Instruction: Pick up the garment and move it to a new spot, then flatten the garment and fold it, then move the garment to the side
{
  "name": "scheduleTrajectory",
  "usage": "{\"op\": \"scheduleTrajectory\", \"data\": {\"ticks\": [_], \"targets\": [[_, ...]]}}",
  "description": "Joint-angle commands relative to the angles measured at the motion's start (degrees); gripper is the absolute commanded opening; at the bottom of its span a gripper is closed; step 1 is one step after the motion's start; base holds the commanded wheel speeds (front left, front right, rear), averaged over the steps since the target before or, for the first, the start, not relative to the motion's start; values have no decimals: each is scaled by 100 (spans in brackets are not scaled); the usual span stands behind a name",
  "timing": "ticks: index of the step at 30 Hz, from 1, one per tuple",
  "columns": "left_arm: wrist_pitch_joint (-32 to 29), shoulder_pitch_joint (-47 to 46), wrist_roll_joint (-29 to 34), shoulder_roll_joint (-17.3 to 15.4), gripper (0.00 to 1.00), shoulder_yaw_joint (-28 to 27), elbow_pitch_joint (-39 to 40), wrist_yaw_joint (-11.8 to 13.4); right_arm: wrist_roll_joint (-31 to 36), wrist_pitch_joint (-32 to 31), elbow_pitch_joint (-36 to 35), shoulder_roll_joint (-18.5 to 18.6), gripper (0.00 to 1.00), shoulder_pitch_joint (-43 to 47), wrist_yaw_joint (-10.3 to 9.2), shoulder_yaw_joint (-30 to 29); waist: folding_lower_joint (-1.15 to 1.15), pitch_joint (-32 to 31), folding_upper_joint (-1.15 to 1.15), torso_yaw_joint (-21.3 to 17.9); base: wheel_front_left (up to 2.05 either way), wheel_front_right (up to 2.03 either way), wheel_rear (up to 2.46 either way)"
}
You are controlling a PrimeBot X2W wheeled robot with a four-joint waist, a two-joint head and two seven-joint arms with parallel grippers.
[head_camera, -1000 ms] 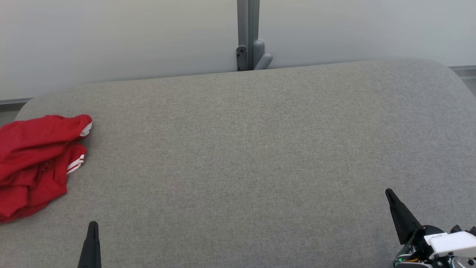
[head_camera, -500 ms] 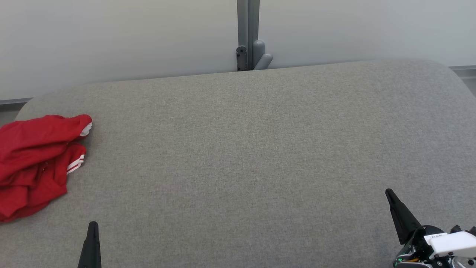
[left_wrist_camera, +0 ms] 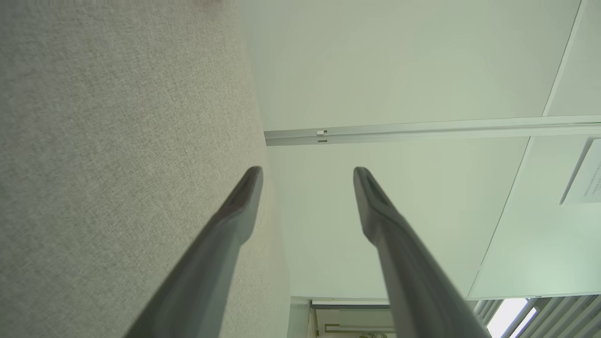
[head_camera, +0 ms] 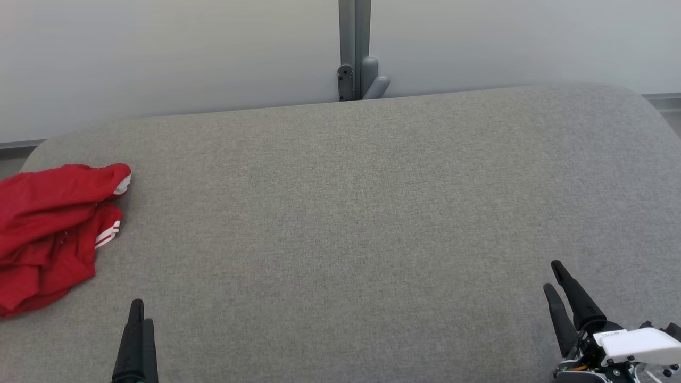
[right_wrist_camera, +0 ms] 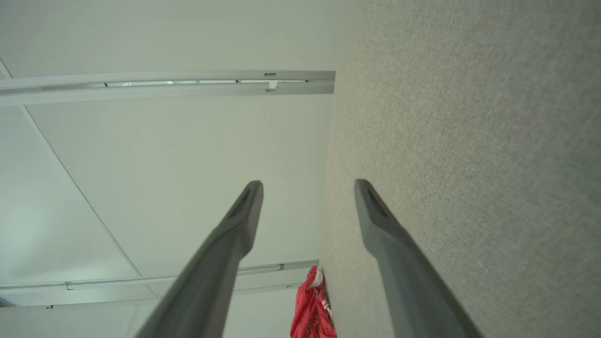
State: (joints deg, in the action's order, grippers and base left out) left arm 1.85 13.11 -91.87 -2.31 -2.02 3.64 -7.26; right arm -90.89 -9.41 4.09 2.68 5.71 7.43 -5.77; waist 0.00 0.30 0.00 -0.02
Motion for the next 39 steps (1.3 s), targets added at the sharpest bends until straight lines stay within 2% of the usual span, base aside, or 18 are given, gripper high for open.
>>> {"op": "scheduleTrajectory", "data": {"ticks": [1, 7, 24, 39], "targets": [[58, -240, 210, -29, 100, -18, 41, -7, 197, 97, -43, 95, 100, -212, 3, 40, 0, 2, 0, -1, 0, 0, 0], [150, -469, 792, -30, 100, -13, 30, -8, 919, 269, -79, 159, 100, -388, 3, 10, 0, 11, 0, -1, 0, 0, 0], [425, -1028, 3329, -187, 100, 378, -37, -13, 3582, 783, -276, 410, 100, -729, 5, 319, 0, 10, 0, -2, 0, 0, 0], [633, -1326, 4866, -364, 100, 674, -433, 74, 5099, 1163, -116, 529, 100, -913, 7, 629, 0, -21, 0, -10, 0, 0, 0]]}}
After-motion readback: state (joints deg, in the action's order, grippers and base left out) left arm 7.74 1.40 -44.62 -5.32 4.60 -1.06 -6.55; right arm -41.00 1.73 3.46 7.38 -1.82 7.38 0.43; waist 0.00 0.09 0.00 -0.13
